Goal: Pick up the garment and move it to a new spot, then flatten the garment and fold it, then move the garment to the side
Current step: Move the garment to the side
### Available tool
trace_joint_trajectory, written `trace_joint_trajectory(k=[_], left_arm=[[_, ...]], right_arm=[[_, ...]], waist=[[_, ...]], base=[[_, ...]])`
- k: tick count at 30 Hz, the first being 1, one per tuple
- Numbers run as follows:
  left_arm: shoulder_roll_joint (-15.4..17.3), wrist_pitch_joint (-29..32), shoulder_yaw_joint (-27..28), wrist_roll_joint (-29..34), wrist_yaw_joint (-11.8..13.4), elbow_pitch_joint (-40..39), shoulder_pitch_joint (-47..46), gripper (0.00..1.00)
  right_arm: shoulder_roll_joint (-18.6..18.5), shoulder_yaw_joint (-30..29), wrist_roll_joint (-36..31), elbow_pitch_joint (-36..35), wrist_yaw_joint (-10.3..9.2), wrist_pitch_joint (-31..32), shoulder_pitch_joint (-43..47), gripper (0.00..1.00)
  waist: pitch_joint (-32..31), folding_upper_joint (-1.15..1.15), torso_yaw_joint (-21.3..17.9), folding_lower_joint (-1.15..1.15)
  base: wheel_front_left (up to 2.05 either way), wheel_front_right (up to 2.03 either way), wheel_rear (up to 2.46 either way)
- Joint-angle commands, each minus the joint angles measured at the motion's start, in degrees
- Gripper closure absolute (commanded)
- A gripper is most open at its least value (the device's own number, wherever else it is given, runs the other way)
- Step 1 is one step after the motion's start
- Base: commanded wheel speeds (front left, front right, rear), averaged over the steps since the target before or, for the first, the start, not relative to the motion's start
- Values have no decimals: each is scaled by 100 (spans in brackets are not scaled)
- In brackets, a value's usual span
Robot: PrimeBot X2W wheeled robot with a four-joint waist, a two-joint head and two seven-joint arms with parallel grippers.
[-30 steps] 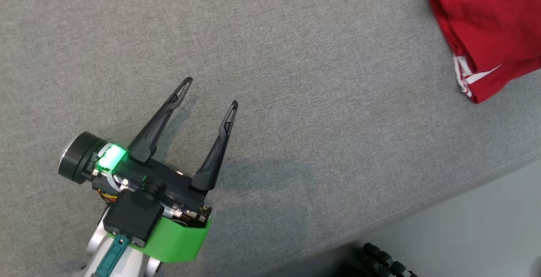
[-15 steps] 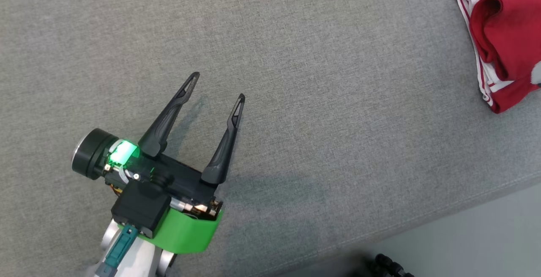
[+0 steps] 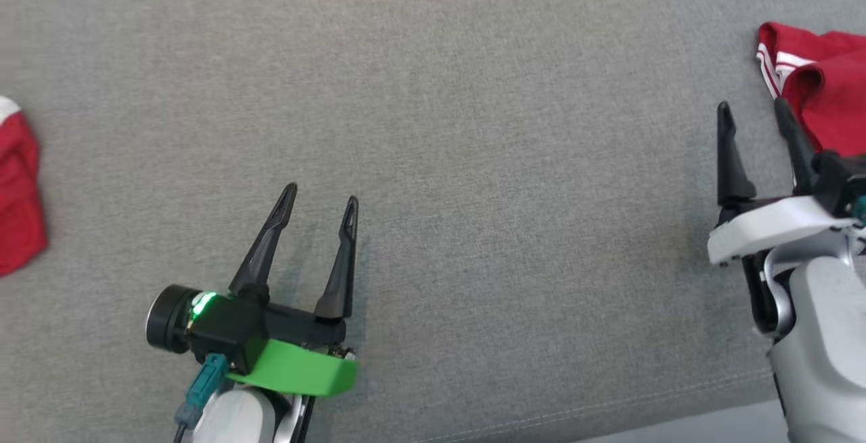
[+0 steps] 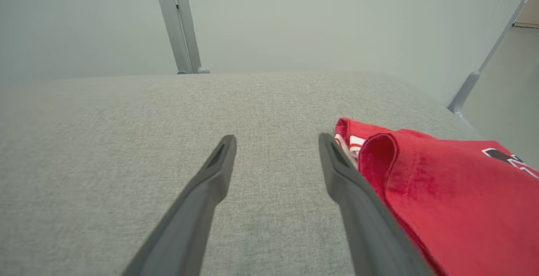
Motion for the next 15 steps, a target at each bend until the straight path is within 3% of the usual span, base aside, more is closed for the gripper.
trace_joint_trajectory(k=[1,11,15], left_arm=[[-43,-18,97,-90,71,106,153,0],[-126,-18,548,-303,362,520,718,0],[-126,-19,567,-248,361,549,943,0]], right_arm=[[55,39,-100,-119,-8,-24,234,0],[652,-69,-707,-1389,-8,-24,1676,0],[784,34,-495,-2001,-8,-24,2205,0]], waist=[[-740,0,624,0],[-1858,0,1201,0],[-2137,0,1316,0]], base=[[0,0,0],[0,0,0],[0,0,0]])
